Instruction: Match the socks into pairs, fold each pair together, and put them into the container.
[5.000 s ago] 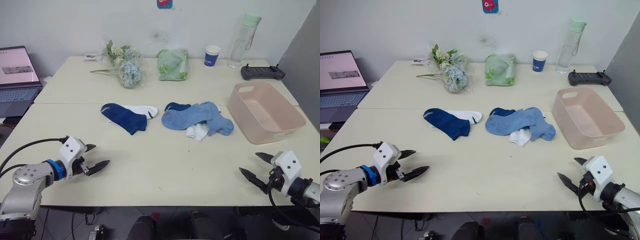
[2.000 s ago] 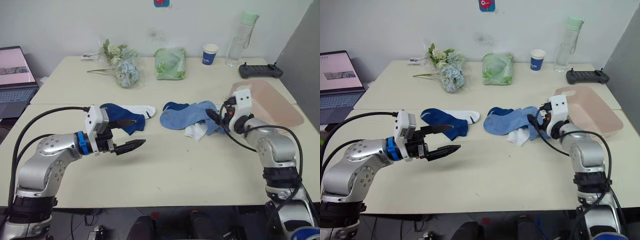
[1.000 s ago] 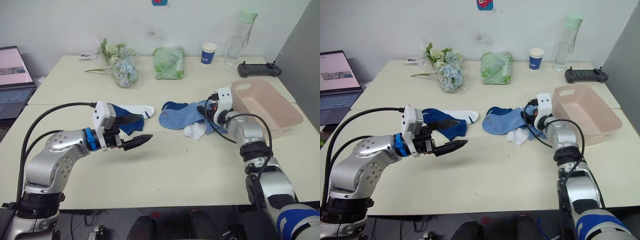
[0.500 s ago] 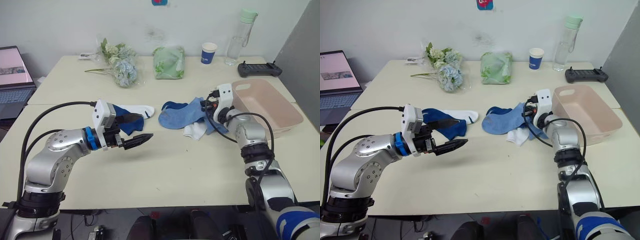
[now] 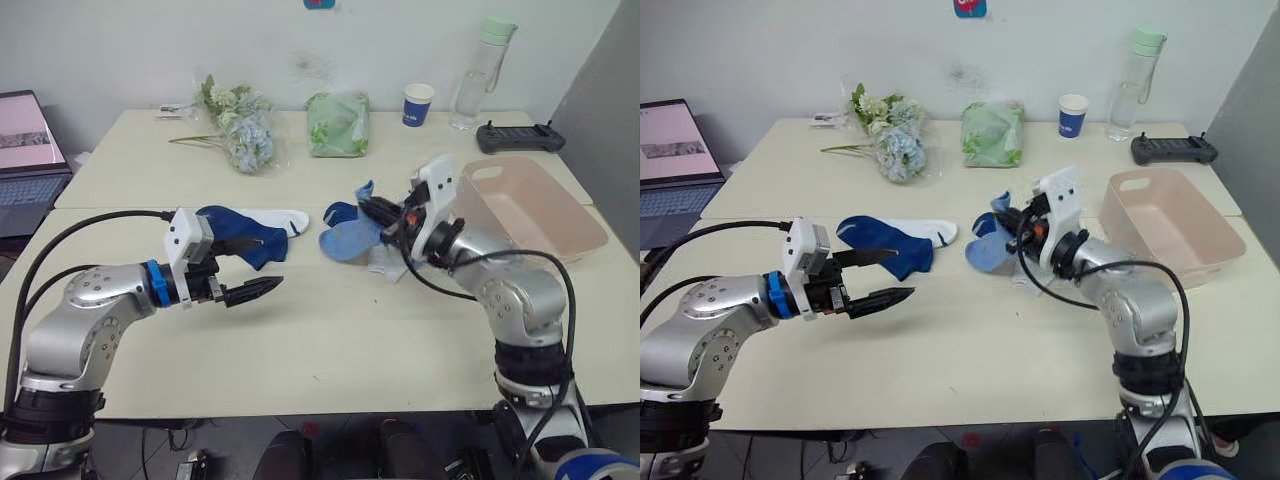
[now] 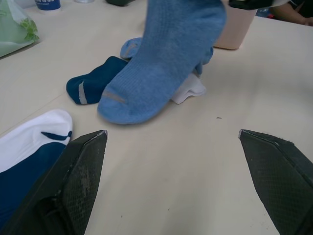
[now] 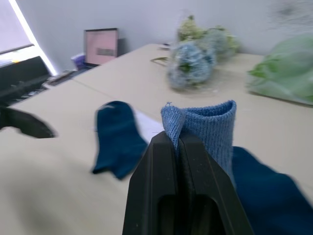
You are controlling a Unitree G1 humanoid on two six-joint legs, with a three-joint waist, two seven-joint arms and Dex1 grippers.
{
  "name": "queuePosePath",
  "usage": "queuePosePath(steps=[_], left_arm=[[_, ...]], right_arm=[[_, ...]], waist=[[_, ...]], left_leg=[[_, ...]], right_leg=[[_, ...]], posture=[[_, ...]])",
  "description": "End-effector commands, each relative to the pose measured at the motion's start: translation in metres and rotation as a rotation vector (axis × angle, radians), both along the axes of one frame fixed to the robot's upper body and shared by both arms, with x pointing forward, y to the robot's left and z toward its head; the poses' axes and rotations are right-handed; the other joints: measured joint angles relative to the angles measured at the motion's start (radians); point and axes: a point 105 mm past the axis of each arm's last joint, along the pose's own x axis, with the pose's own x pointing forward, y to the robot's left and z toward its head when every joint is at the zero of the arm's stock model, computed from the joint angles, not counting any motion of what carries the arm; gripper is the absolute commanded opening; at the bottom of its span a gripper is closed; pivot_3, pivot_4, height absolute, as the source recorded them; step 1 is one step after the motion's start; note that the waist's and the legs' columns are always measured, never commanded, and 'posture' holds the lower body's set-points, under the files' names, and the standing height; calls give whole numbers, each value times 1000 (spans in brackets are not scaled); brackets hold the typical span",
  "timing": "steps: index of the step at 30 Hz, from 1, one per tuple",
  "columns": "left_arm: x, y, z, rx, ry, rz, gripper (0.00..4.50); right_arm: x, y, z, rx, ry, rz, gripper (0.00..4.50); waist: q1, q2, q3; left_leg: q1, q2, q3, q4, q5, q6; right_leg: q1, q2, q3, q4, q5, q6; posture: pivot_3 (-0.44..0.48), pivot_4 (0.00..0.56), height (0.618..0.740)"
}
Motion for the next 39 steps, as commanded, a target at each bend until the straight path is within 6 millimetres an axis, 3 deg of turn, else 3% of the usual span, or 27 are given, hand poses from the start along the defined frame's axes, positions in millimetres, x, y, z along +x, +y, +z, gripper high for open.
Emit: queuePosePath(steps=[1, 5, 7, 11, 17, 22, 32, 38, 39], left_arm=[[0, 6, 13, 25, -41, -3, 4500], [-2, 5, 13, 37, -23, -16, 4500], [-5, 1, 14, 41, -8, -37, 4500], [-7, -16, 9, 2, 42, -69, 4500], [0, -39, -9, -23, 201, -57, 4500], [14, -63, -27, -62, 294, -37, 4500], [41, -91, -81, -51, 500, 101, 4500], [50, -116, -81, -79, 524, 61, 4500], [51, -116, -80, -82, 526, 62, 4311]], right_arm=[[-33, 14, 17, 63, -40, 117, 46], [-46, 5, 13, 105, -7, 126, 46], [-47, -8, 11, 147, 26, 77, 46], [-51, -52, -29, 91, 145, -140, 46], [-59, -79, -72, 73, 264, -326, 46], [-60, -75, -87, 89, 295, -363, 46], [-56, -68, -87, 93, 282, -360, 46], [-62, -73, -91, 87, 289, -367, 46], [-63, -74, -92, 86, 290, -368, 16]], waist=[[0, 0, 0], [0, 0, 0], [1, 0, 0], [8, -1, 0], [-3, 0, 0], [-4, 0, 0], [5, -1, 0], [16, -1, -1], [15, -1, -1]], left_leg=[[0, 0, 0, 0, 0, 0], [0, 0, 0, 0, 0, 0], [0, -1, 0, 0, 0, 0], [-1, -1, -1, 0, 0, 0], [0, 0, 1, 0, 0, 0], [2, 1, 0, 0, 0, 0], [2, 0, 0, 1, 0, 0], [6, -1, 0, 1, 0, 0], [7, -1, 0, 1, 0, 0]], right_leg=[[0, 0, 0, 0, 0, 0], [0, 0, 0, -1, 0, 0], [0, -1, 0, -1, 0, 0], [1, -1, -1, -1, 0, 0], [1, 1, 1, 1, 0, 0], [2, 4, 2, 2, 0, 0], [2, 5, 2, 1, 0, 0], [8, 4, 1, -1, 0, 0], [9, 5, 1, -1, 0, 0]], posture=[[0, 150, 740], [0, 150, 740], [0, 150, 740], [0, 150, 740], [0, 150, 740], [0, 150, 740], [0, 150, 740], [0, 150, 740], [0, 150, 740]])
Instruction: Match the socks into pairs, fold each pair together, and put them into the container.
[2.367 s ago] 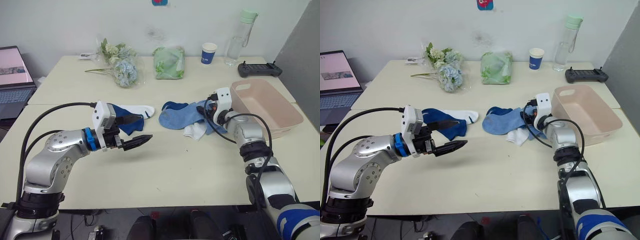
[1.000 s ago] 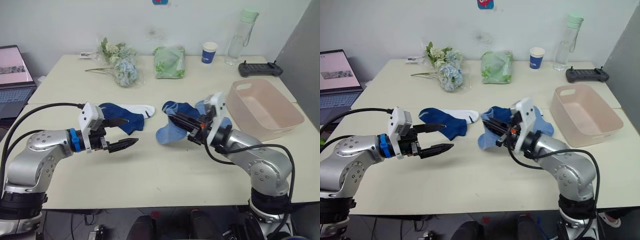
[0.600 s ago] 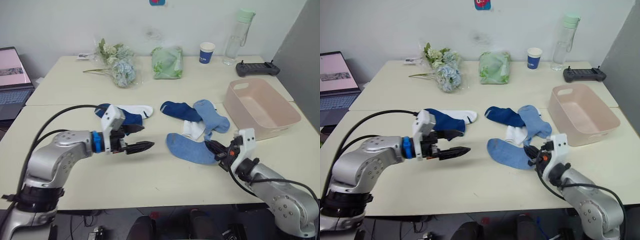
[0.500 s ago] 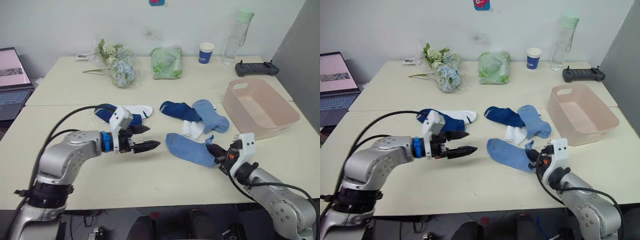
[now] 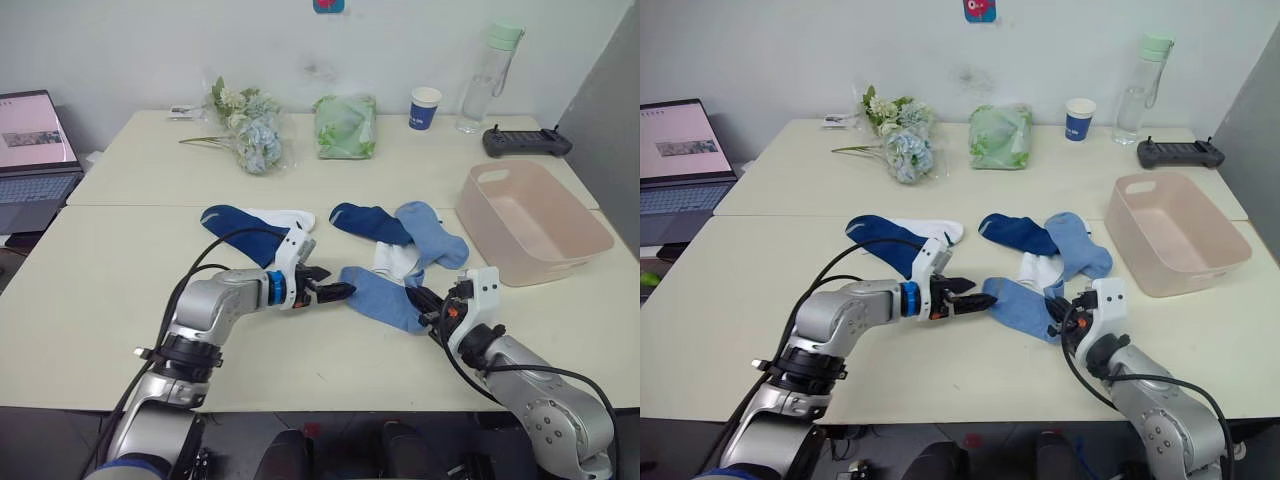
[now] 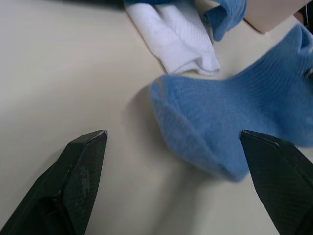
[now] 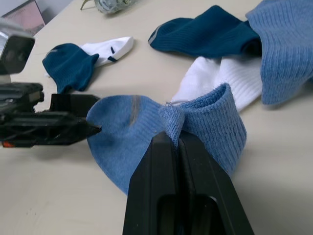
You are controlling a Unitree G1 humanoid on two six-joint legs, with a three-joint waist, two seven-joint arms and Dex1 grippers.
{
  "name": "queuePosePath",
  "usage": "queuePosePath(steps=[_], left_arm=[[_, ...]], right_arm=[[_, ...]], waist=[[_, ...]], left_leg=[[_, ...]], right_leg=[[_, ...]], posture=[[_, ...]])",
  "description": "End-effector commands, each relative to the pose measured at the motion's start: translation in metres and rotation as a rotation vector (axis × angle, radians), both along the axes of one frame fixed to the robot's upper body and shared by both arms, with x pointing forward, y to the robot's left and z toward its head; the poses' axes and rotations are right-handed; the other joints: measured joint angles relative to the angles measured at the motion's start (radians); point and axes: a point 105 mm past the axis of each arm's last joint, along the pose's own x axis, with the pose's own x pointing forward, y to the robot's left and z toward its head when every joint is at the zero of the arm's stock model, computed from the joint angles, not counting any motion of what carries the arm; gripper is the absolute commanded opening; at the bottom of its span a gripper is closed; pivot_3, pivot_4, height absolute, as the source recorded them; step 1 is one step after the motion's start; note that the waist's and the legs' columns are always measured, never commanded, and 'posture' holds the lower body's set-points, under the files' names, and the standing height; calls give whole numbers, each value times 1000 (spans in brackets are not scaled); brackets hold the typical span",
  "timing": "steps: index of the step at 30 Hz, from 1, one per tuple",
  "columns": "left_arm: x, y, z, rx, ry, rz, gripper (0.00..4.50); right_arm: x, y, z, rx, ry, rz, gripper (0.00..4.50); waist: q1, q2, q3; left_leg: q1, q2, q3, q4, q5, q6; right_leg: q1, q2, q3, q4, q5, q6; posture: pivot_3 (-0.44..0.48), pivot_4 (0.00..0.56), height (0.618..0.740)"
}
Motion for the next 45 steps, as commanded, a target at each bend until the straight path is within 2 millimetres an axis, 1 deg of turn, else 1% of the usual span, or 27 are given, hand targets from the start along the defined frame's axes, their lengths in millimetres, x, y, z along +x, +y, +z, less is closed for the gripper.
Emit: queuePosePath(steps=[1, 2, 4, 8, 11, 14, 17, 21, 23, 26, 29, 32, 34, 38, 41, 45], left_arm=[[2, -6, 0, -7, 19, -12, 4089], [4, -8, 1, -17, 28, -12, 3866], [4, -11, 3, -28, 39, -23, 3239], [-2, -17, 2, -17, 46, -92, 1959], [-4, -19, 2, -18, 43, -114, 972], [-2, -18, 5, -39, 12, -109, 23], [0, -6, 16, -100, -19, -76, 23], [-4, 18, 26, -159, -37, -32, 23], [-10, 34, 29, -190, -22, -3, 23], [-26, 58, 28, -199, 5, 42, 23], [-40, 73, 21, -200, 40, 86, 23], [-54, 82, 16, -198, 59, 133, 23], [-66, 84, 14, -211, 67, 150, 23], [-87, 82, 5, -221, 89, 171, 23], [-108, 79, -3, -170, 84, 148, 23], [-120, 81, -10, -158, 111, 172, 23]], right_arm=[[-3, -1, 13, 7, -60, 5, 0], [-3, -3, 12, 5, -58, 0, 0], [-4, -5, 11, 3, -56, -8, 0], [-5, -9, 11, -1, -53, -22, 0], [-5, -10, 11, -4, -52, -26, 0], [-5, -16, 11, -9, -51, -44, 0], [-4, -18, 17, 16, -64, -49, 0], [-4, -16, 30, 95, -81, -42, 0], [-7, -10, 34, 130, -75, -17, 0], [-14, 4, 37, 202, -46, 19, 0], [-21, 12, 32, 223, -5, 34, 0], [-29, 14, 26, 218, 29, 45, 0], [-35, 15, 21, 208, 50, 58, 0], [-45, 18, 9, 180, 101, 86, 0], [-53, 19, 0, 151, 132, 104, 0], [-55, 14, -7, 138, 146, 97, 0]], waist=[[-2, 0, 0], [-2, 0, 0], [-2, 0, 0], [-3, 0, 0], [-4, 0, 0], [-5, 0, 0], [-8, 0, 0], [-17, 0, 0], [-16, 0, 0], [-18, 1, 0], [-14, 1, 0], [-8, 0, 1], [-8, 0, 0], [-11, 0, 0], [-12, 0, 0], [-12, 0, 0]], left_leg=[[0, 0, 0, 0, 0, 0], [0, 0, 0, 0, 0, 0], [0, 0, -1, 0, 0, 0], [0, 1, -1, 0, 0, 0], [0, 1, -1, 0, 0, 0], [0, 1, -1, 0, 0, 0], [0, 1, -1, 0, 0, 0], [0, 2, -1, 0, 0, 0], [0, 3, -2, 0, 0, 0], [0, 3, -2, -1, 0, 0], [-1, 3, -2, -1, 0, 0], [-1, 2, -2, -1, 0, 0], [-1, 1, -2, -1, 0, 0], [0, 1, -2, -1, 0, 0], [0, 1, -2, -2, 0, 0], [0, 1, -2, -2, 0, 0]], right_leg=[[0, 1, 0, 0, 0, 0], [0, 1, 0, 0, 0, 0], [0, 1, -1, 0, 0, 0], [0, 1, 0, 0, 0, 0], [0, 0, 0, 0, 0, 0], [0, 0, 0, 0, 0, 0], [0, 0, 0, 0, 0, 0], [-1, -1, 0, 0, 0, 0], [-1, -1, 0, 0, 0, 0], [-1, -1, -1, 0, 0, 0], [-1, -1, -1, 0, 0, 0], [0, -4, -1, -1, 0, 0], [0, -5, -1, -2, 0, 0], [0, -5, -1, -2, 0, 0], [0, -5, -1, -1, 0, 0], [0, -5, -1, -2, -1, 1]], posture=[[0, 150, 740], [0, 150, 740], [0, 150, 740], [0, 150, 740], [0, 150, 740], [0, 150, 740], [0, 150, 740], [0, 150, 740], [0, 150, 740], [0, 150, 740], [0, 150, 740], [0, 150, 740], [0, 150, 740], [0, 150, 740], [0, 150, 740], [0, 150, 740]])
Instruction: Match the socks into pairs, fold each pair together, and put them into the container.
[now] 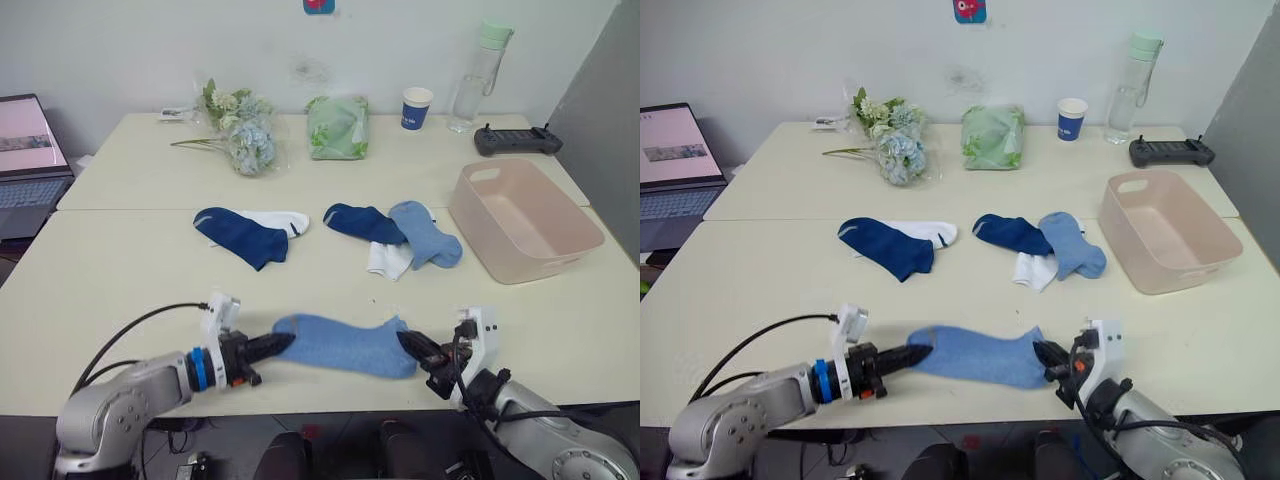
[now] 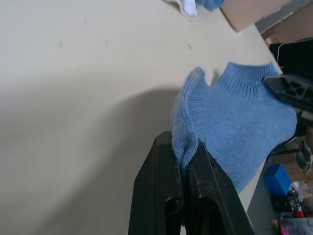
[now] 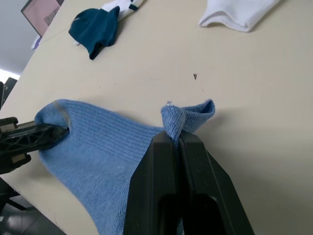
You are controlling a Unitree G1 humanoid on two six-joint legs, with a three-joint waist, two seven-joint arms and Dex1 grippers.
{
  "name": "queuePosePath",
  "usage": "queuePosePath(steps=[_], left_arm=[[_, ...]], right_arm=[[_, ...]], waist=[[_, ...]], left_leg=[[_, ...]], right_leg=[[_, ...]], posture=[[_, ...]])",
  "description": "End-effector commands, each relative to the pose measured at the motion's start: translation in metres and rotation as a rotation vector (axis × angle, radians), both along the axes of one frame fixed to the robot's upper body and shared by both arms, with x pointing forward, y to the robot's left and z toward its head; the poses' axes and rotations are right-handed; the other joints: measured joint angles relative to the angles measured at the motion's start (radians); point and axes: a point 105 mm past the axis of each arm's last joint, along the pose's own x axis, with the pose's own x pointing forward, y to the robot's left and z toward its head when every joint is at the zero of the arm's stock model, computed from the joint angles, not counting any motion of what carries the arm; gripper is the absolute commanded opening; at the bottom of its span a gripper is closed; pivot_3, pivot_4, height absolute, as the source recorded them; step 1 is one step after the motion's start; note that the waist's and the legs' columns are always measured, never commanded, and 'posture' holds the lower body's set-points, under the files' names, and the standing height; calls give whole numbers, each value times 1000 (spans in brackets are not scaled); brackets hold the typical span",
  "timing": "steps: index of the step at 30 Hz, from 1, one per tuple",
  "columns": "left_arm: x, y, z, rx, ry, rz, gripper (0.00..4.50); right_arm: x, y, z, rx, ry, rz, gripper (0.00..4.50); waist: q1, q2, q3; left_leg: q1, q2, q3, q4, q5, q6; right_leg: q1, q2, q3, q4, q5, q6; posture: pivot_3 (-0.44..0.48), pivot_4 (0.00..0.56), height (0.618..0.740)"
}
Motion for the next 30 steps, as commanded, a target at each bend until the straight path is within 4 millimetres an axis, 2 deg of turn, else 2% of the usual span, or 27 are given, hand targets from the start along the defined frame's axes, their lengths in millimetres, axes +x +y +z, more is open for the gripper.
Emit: queuePosePath(steps=[1, 8, 14, 24, 30], left_arm=[[-3, 1, 6, 12, -42, 13, 23], [-6, -1, -12, 51, -49, 56, 23], [-10, -6, -17, 63, -44, 59, 23], [0, -9, -14, 62, -71, 110, 23], [-6, 6, -19, 88, -73, 179, 1557]], right_arm=[[-1, 0, 7, -7, -55, 19, 0], [-3, -1, -6, -57, -53, 46, 0], [0, 1, -14, -49, -42, 40, 0], [7, 0, -7, -47, -72, 46, 0], [5, -5, -8, -41, -54, 29, 1799]], waist=[[0, 0, 0], [0, 0, 0], [1, 0, 0], [1, 0, 0], [1, 0, 0]], left_leg=[[0, 0, 0, 0, 0, 0], [0, 0, 0, 0, 0, 0], [0, 0, 0, 0, 0, 0], [0, 0, 0, 0, 0, 0], [0, 0, 0, 0, 0, 0]], right_leg=[[0, 0, 0, 0, 0, 0], [0, 0, 0, -2, 0, 0], [1, 0, 0, -3, 0, 0], [1, 0, 0, -3, 0, 0], [1, 0, 0, -3, 0, 0]], posture=[[0, 150, 740], [0, 150, 740], [0, 150, 740], [0, 150, 740], [0, 150, 740]])
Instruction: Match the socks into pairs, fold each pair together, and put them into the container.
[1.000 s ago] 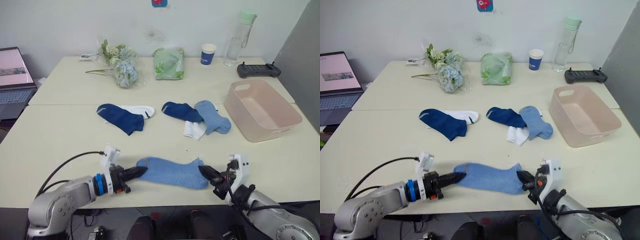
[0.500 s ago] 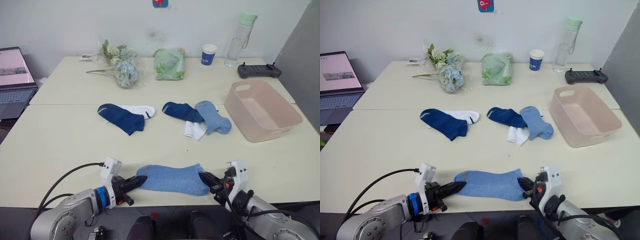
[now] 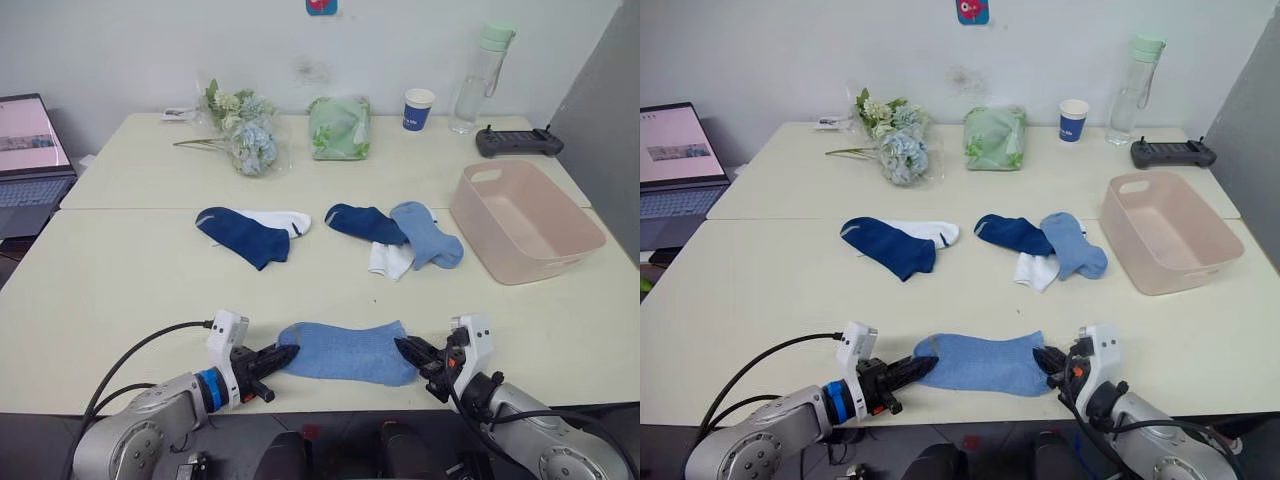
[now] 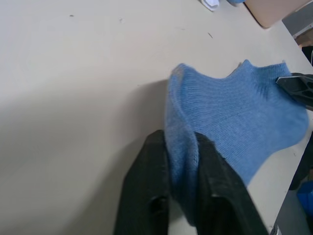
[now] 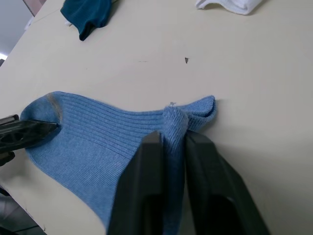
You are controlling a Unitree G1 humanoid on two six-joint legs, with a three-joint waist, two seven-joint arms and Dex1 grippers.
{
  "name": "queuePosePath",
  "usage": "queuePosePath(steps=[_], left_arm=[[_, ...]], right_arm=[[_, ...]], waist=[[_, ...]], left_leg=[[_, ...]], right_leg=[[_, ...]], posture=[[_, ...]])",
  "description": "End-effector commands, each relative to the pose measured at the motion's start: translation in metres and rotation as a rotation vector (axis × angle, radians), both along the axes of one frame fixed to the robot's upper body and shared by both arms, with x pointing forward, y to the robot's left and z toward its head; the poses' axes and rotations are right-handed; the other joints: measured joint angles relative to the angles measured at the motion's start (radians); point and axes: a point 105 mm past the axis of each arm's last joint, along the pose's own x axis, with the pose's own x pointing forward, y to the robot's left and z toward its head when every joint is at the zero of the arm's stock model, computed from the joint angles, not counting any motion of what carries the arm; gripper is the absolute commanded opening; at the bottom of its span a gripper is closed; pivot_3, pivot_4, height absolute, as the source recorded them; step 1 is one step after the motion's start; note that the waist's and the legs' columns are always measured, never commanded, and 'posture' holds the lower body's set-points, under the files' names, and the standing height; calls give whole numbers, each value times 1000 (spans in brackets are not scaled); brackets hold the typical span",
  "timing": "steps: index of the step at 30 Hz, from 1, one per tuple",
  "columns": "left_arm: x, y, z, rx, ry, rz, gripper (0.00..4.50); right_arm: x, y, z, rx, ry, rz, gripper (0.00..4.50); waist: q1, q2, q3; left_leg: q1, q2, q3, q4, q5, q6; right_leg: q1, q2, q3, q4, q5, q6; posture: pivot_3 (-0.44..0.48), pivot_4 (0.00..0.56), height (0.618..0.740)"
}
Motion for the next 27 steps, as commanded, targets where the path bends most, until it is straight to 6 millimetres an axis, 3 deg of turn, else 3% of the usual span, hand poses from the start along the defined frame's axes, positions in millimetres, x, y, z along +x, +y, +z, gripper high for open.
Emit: queuePosePath(steps=[1, 8, 10, 14, 17, 19, 23, 27], left_arm=[[-5, 14, -2, 29, -4, 56, 1843], [-14, 33, -8, 59, 2, 95, 3853], [-12, 47, -4, 77, -24, 133, 4448], [13, 78, 18, 150, -134, 173, 4478], [34, 87, 38, 212, -236, 144, 4478], [45, 82, 55, 246, -311, 61, 4478], [48, 68, 69, 292, -390, -118, 4478], [53, 57, 99, 242, -466, -276, 4478]], right_arm=[[0, -2, 12, 18, -38, -6, 2109], [1, -11, 14, -24, -65, -4, 4496], [3, -15, 21, -44, -103, 18, 4500], [10, -17, 45, -21, -183, 60, 4500], [14, -18, 54, -51, -218, 99, 4500], [16, -19, 62, -114, -260, 139, 4500], [25, -28, 72, -242, -338, 155, 4500], [25, -37, 81, -414, -434, 204, 4500]], waist=[[-1, 0, 0], [-3, 0, 0], [-4, 1, 0], [-4, 1, 0], [-2, 1, 0], [-1, 1, 1], [1, -1, 2], [2, -1, 2]], left_leg=[[0, 0, 0, 0, 0, 0], [1, 1, 0, -1, 0, 0], [1, 1, 0, -1, 0, 0], [1, 3, 0, -1, 0, 0], [1, 3, -1, -1, 0, 0], [0, 2, -1, -1, 0, 0], [-1, 0, 0, 0, 0, 0], [-2, 0, 1, -5, 0, 0]], right_leg=[[0, 0, 0, 0, 0, 0], [0, 1, 0, 0, -1, -1], [0, 2, 0, 0, -2, 1], [0, 4, 0, 0, -4, 2], [0, 5, -1, 1, -4, 2], [0, 5, -1, 0, -1, -2], [0, 3, 0, -3, 0, -1], [0, 1, -1, -8, 0, -1]], posture=[[0, 150, 740], [0, 150, 740], [0, 150, 740], [0, 150, 740], [0, 150, 740], [0, 150, 740], [0, 150, 740], [0, 150, 740]])
